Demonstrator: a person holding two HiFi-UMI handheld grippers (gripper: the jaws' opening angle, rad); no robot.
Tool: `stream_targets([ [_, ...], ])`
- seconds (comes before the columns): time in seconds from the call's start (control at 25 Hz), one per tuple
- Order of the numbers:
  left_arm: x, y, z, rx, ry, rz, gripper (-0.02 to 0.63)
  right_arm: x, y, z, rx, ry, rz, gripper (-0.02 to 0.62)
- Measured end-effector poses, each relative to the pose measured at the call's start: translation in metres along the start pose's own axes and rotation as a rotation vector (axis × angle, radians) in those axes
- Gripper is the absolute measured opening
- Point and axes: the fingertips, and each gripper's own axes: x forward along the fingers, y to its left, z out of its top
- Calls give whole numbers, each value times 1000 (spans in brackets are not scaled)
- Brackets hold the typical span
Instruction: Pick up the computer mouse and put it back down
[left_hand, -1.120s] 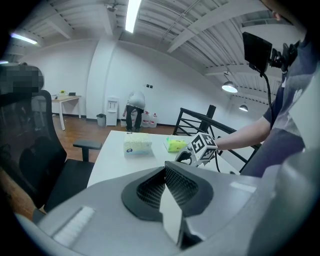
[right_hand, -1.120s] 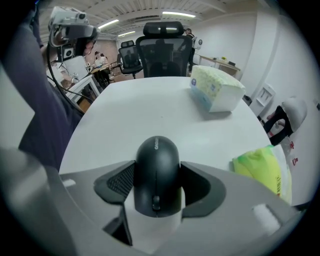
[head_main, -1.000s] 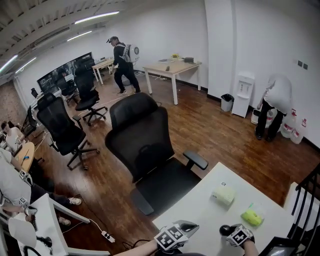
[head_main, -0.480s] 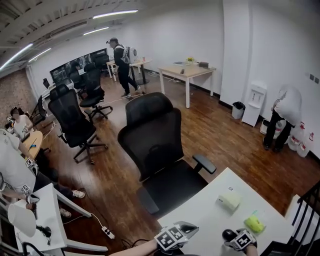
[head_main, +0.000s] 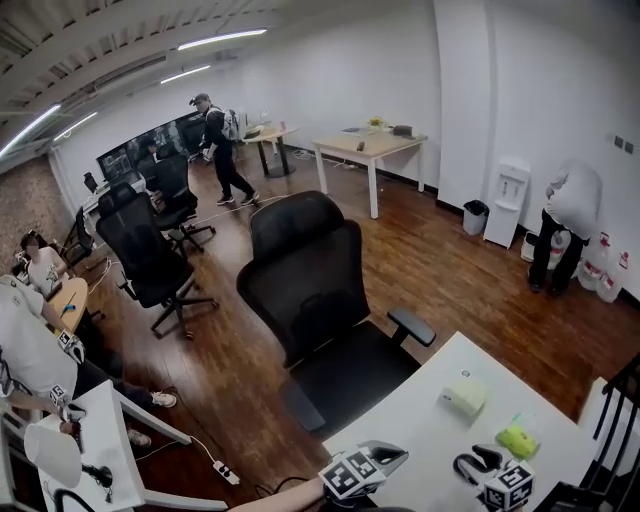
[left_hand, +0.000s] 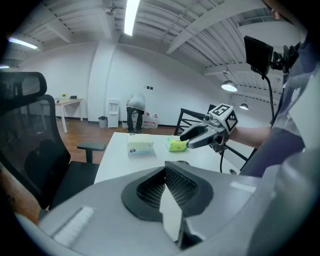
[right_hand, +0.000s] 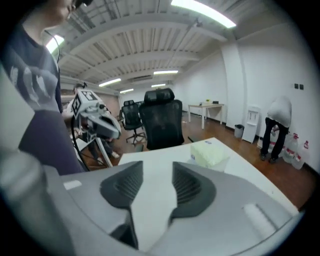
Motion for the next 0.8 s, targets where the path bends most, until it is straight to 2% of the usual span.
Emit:
stream_targets([
  [0.08, 8, 7, 4, 18, -10, 1, 17, 4, 1, 18, 44, -85, 31, 3],
  [0.2, 11, 35, 3, 22, -8, 77, 17, 25, 0, 40, 65, -167, 148, 3],
  [0.28, 10, 29, 13, 21, -25, 100, 17, 23, -4, 35, 92, -178, 157, 3],
  [0.36, 15, 17, 18, 16, -35, 69, 17, 17, -4, 20, 139, -152, 101, 3],
  [0.52, 33, 11, 8, 28, -11, -57, 17, 7, -5, 0, 248, -104, -60, 5],
  [0.8, 40, 7, 17, 72, 2, -125, 17, -8, -17, 2, 346, -158, -179, 5],
])
